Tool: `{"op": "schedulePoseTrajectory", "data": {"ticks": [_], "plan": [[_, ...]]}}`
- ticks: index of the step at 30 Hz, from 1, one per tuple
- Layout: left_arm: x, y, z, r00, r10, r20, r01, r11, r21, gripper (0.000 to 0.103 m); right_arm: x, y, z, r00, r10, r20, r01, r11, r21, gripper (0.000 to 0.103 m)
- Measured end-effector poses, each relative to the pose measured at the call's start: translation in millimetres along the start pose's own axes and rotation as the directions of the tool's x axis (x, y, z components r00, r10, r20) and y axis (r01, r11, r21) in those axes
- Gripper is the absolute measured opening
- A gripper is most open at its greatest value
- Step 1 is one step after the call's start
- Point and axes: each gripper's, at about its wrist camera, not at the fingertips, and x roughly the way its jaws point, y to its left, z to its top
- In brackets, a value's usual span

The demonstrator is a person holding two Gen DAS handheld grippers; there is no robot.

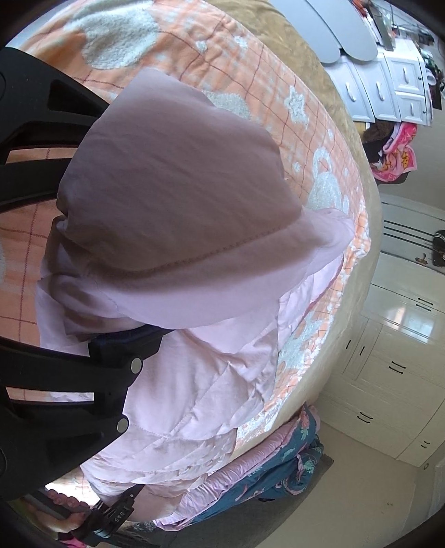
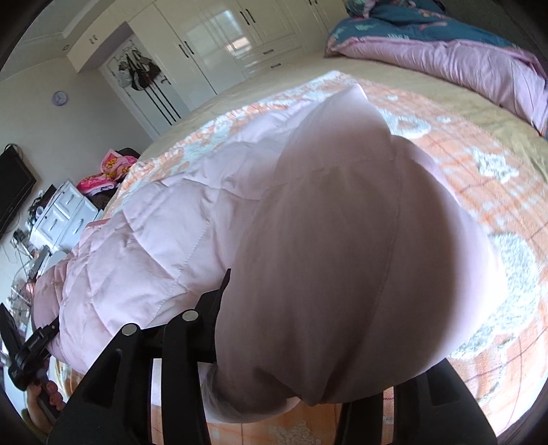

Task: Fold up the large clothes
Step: 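Fold the lifted jacket half over onto itself with both tools, then lay the folded jacket down and open both tools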

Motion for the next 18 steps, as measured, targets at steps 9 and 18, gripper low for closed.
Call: {"op": "schedulePoseTrajectory", "data": {"ticks": [9,18], "plan": [[-2.4,4.5,-4.4,0.999,0.002,-0.034,-0.003,0.999,-0.042,0.054,-18.2,-18.4,-5.7,0.999,0.018,-0.049,-0.012,0.991,0.130,0.084],[-36.9,13.0,-12.8,0.999,0.008,-0.039,-0.010,0.998,-0.062,0.078,-93.3,-21.7,-12.6,0.998,-0.047,0.053,0.044,0.997,0.065,0.098]]}}
